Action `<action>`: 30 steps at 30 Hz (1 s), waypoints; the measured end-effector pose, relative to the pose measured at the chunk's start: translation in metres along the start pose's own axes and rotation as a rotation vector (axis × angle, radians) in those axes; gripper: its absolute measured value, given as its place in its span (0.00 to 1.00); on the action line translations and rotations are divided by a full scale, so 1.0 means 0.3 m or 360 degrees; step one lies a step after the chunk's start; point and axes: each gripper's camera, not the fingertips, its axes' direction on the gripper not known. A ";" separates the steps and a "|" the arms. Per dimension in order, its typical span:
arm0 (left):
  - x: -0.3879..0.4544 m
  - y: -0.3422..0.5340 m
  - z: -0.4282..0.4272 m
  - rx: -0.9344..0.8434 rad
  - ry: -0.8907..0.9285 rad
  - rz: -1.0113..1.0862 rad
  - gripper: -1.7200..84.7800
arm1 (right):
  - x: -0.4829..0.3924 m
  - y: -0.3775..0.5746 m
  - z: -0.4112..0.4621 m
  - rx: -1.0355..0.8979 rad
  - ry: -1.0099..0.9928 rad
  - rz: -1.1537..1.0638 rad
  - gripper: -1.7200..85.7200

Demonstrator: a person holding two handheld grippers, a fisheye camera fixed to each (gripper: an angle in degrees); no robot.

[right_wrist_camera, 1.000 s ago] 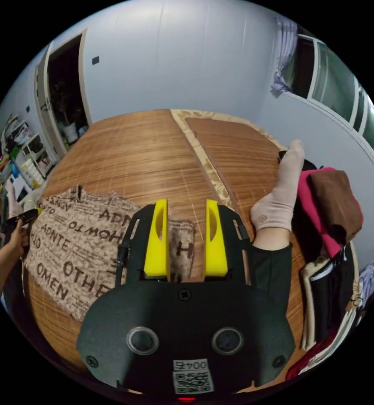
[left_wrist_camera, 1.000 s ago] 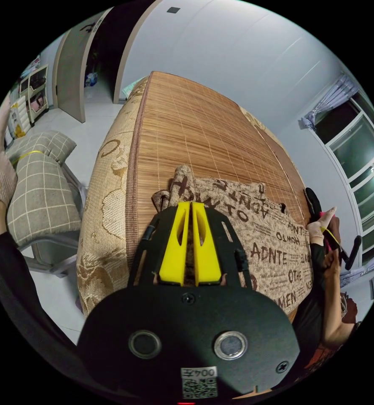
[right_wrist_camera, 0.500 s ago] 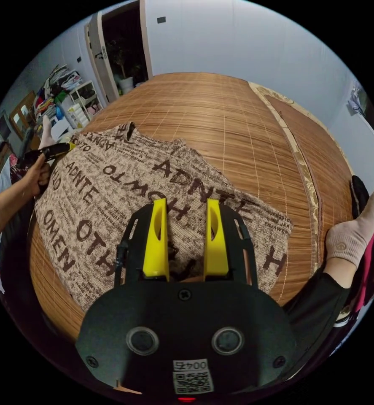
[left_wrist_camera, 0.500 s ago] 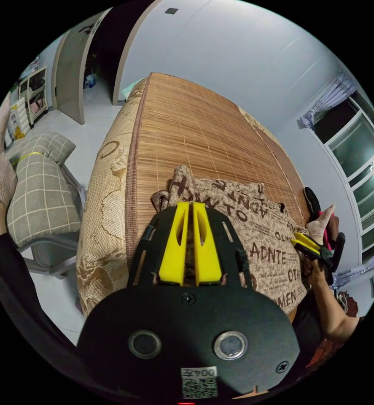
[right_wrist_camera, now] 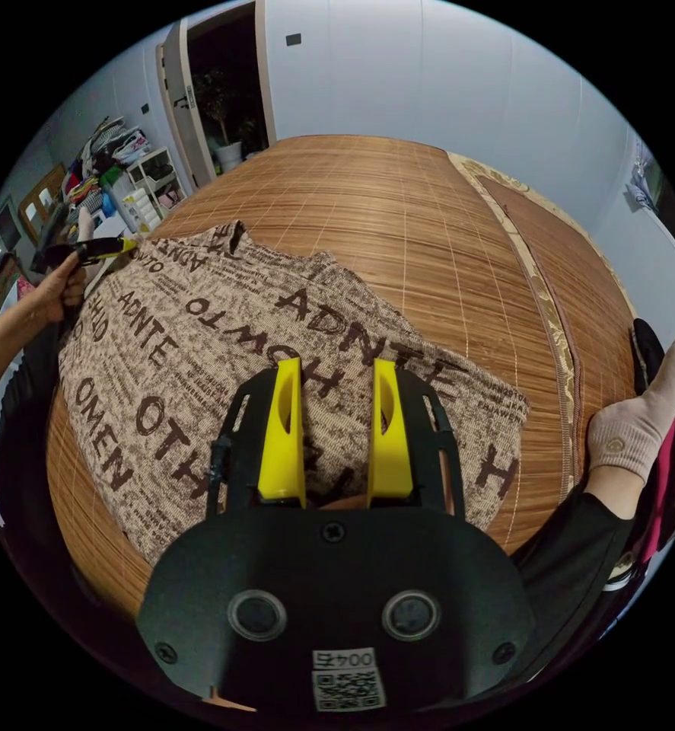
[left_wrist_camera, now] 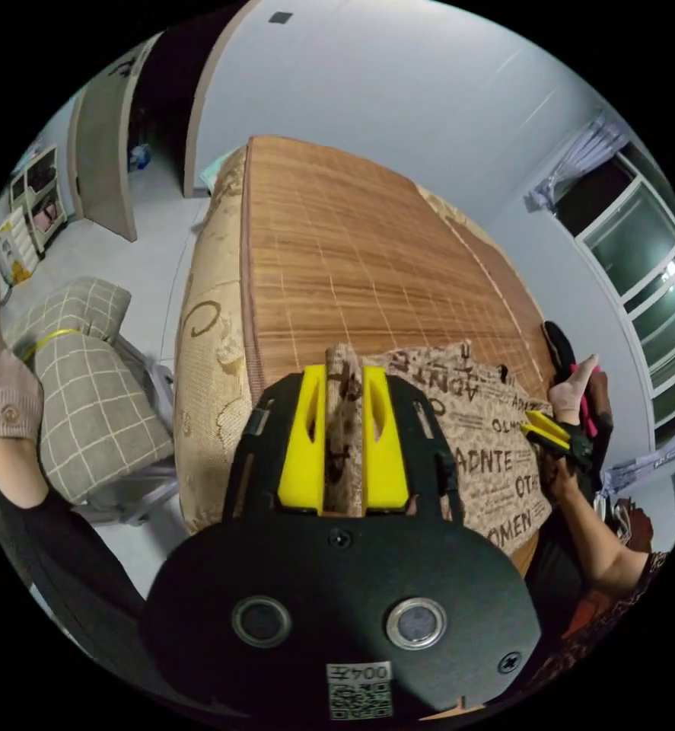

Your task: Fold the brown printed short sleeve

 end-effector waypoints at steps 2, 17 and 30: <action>0.016 0.002 0.019 -0.0024 -0.0110 0.0009 0.06 | 0.000 0.014 0.006 0.0001 -0.0001 0.0001 0.17; -0.027 0.408 -0.280 -0.0451 0.0419 0.0455 0.05 | 0.005 0.101 0.042 0.0009 -0.0011 0.0006 0.17; 0.210 0.603 -0.240 -0.0656 0.0157 0.0800 0.09 | 0.013 0.119 0.065 0.0009 -0.0017 0.0008 0.17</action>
